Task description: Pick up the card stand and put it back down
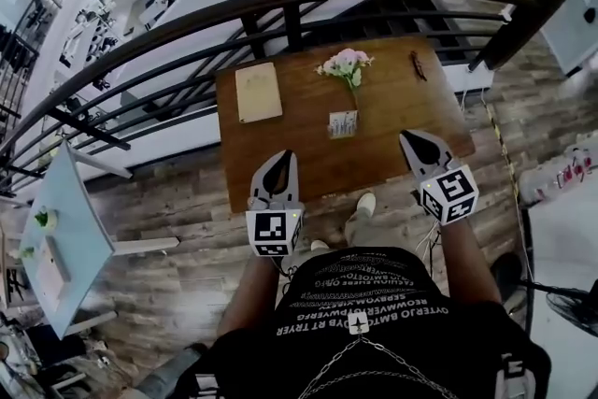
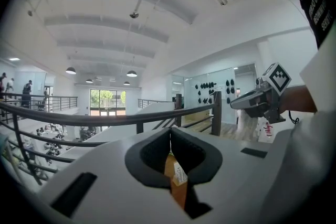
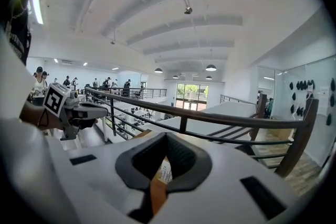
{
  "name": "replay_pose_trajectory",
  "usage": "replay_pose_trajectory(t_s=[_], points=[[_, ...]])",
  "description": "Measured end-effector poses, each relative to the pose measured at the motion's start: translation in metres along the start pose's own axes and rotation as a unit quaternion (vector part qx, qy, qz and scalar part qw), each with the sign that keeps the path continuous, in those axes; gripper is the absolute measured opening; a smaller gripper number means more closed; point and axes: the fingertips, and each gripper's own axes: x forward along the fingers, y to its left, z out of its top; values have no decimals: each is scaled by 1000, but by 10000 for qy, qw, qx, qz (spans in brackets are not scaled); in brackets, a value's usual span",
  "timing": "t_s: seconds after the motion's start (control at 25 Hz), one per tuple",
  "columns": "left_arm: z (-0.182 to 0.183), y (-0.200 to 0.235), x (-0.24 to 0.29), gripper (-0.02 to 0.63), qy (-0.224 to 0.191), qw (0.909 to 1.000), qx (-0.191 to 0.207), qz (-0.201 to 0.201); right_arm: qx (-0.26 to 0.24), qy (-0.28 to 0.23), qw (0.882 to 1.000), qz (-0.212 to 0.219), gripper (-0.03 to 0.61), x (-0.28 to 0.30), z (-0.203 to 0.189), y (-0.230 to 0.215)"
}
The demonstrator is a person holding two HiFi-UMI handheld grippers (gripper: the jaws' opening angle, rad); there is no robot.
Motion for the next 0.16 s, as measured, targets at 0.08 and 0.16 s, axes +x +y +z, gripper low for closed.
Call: replay_pose_trajectory(t_s=[0.08,0.16], points=[[2,-6,2,28,7,10000,-44,-65,-10,5,10000,19,15,-2,3,0],[4,-12,4,28,13,9999,-95,-120,-21,15,10000,47,15,-3,6,-1]])
